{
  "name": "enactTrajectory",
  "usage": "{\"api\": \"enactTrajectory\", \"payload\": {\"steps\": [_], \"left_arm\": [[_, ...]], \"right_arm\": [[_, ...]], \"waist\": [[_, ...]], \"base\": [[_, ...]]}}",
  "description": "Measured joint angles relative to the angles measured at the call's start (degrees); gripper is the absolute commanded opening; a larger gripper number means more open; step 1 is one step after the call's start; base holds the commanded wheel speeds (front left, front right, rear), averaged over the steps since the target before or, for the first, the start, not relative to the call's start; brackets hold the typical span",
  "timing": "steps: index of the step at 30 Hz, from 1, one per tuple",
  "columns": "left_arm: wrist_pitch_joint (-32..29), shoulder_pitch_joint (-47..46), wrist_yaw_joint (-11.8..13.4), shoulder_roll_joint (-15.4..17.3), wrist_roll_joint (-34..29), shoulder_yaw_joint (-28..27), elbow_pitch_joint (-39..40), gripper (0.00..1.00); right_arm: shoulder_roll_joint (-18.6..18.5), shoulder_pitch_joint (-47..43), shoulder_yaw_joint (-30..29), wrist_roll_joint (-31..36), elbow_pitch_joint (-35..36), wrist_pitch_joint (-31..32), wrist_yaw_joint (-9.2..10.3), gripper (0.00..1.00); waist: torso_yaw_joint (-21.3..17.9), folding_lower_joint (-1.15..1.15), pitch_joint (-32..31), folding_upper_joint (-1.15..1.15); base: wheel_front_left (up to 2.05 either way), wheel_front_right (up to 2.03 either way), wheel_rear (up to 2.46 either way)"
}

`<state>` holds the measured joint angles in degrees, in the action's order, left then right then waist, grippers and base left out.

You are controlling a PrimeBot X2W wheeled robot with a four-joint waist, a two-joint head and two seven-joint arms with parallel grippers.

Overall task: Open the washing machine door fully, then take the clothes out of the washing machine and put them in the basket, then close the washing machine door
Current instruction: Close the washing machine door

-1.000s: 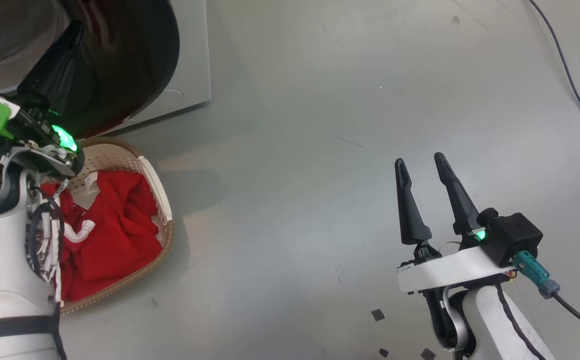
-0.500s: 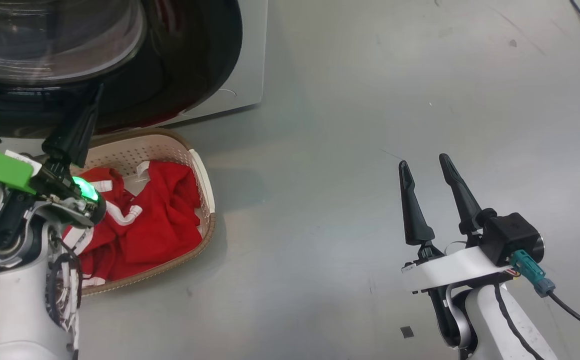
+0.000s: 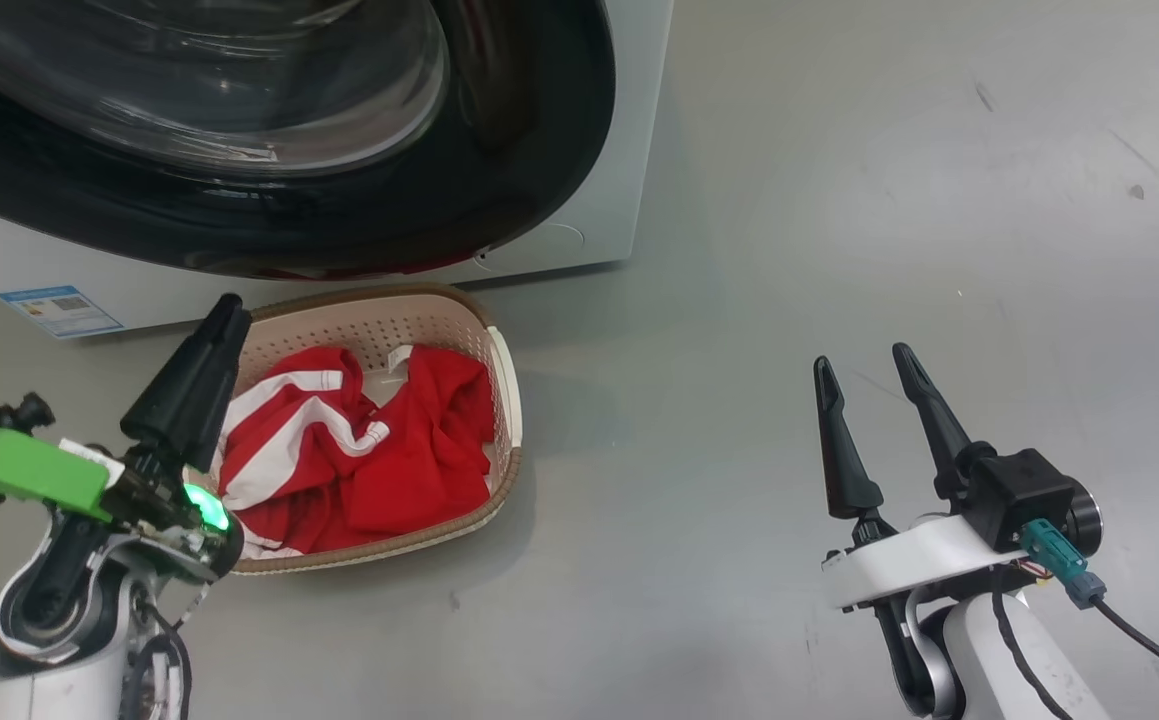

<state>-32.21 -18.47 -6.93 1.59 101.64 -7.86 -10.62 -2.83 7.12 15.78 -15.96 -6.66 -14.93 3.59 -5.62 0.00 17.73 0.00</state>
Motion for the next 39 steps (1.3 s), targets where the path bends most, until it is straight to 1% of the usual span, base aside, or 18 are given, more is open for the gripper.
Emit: {"api": "enactTrajectory", "payload": {"steps": [1,2,5,6,7,8,10,15,19,21,26,29,33,34,39], "left_arm": [[0.0,0.97,0.01,-0.01,0.0,0.07,0.24,0.36],[0.01,1.93,0.0,-0.01,0.02,0.04,0.44,0.36],[0.1,4.84,0.0,0.0,0.13,0.03,1.21,0.51],[0.31,5.77,0.0,0.0,0.38,0.03,1.49,0.77],[0.68,6.65,0.0,0.01,1.04,0.13,1.75,0.93],[0.91,7.48,0.0,0.02,1.38,0.36,1.96,1.0],[1.37,9.07,0.0,0.02,1.63,1.03,2.38,1.0],[3.34,12.44,0.0,0.05,3.21,2.37,4.3,1.0],[5.17,14.83,0.0,0.11,3.09,2.83,5.7,1.0],[6.35,16.11,0.0,0.13,3.03,2.99,6.23,1.0],[11.22,17.63,0.0,0.22,-1.26,2.7,10.47,1.0],[13.72,17.63,0.0,0.21,-6.6,2.77,12.44,1.0],[17.69,17.61,0.0,0.69,-18.3,3.22,16.33,1.0],[18.83,17.61,0.0,1.54,-21.73,3.82,17.17,1.0],[26.05,17.58,-0.01,7.92,-39.68,6.99,20.34,1.0]], "right_arm": [[0.01,-0.27,-0.08,0.01,-0.23,0.0,-0.02,1.0],[0.01,-0.62,-0.2,0.07,-0.41,0.0,-0.21,1.0],[0.01,-1.65,-0.42,0.47,-1.01,0.0,-0.52,1.0],[0.02,-2.02,-0.43,0.47,-1.19,0.0,-0.58,1.0],[0.02,-2.33,-0.45,0.47,-1.34,0.0,-0.6,1.0],[0.02,-2.69,-0.51,0.47,-1.42,0.0,-0.64,1.0],[0.03,-3.49,-0.77,0.48,-1.55,0.0,-1.0,1.0],[0.04,-5.2,-0.92,0.87,-1.81,0.0,-1.16,1.0],[0.05,-5.76,-0.93,1.07,-1.93,0.0,-1.19,1.0],[0.05,-6.15,-0.91,1.05,-1.96,0.0,-1.55,1.0],[0.1,-6.76,-1.38,1.07,-1.82,0.0,-1.76,1.0],[0.11,-7.05,-2.2,1.02,-1.66,0.0,-1.76,1.0],[0.16,-7.67,-2.18,1.02,-1.66,0.0,-2.01,1.0],[0.19,-7.67,-2.19,1.02,-1.64,0.0,-2.02,1.0],[0.22,-7.67,-2.46,1.02,-1.35,0.0,-2.44,1.0]], "waist": [[0.41,0.0,-0.56,0.0],[0.79,0.0,-1.12,0.0],[1.8,0.0,-2.87,0.0],[2.1,0.0,-3.48,0.0],[2.37,0.0,-4.06,0.0],[2.63,0.0,-4.65,0.0],[3.12,0.0,-5.78,0.0],[4.26,0.0,-8.22,0.0],[4.97,0.0,-9.72,0.0],[5.23,0.0,-10.33,0.0],[5.57,0.0,-11.35,0.0],[5.86,0.0,-11.64,0.0],[6.1,0.0,-11.9,0.0],[6.11,0.0,-11.94,0.0],[6.09,0.0,-12.08,0.0]], "base": [[0.0,0.0,0.0],[0.0,0.0,0.0],[0.0,0.0,0.0],[0.0,0.0,0.0],[0.0,0.0,0.0],[0.0,0.0,0.0],[0.0,0.0,0.0],[0.0,0.0,0.0],[0.0,0.0,0.0],[0.0,0.0,0.0],[0.0,0.0,0.0],[0.0,0.0,0.0],[0.0,0.0,0.0],[0.0,0.0,0.0],[0.0,0.0,0.0]]}}
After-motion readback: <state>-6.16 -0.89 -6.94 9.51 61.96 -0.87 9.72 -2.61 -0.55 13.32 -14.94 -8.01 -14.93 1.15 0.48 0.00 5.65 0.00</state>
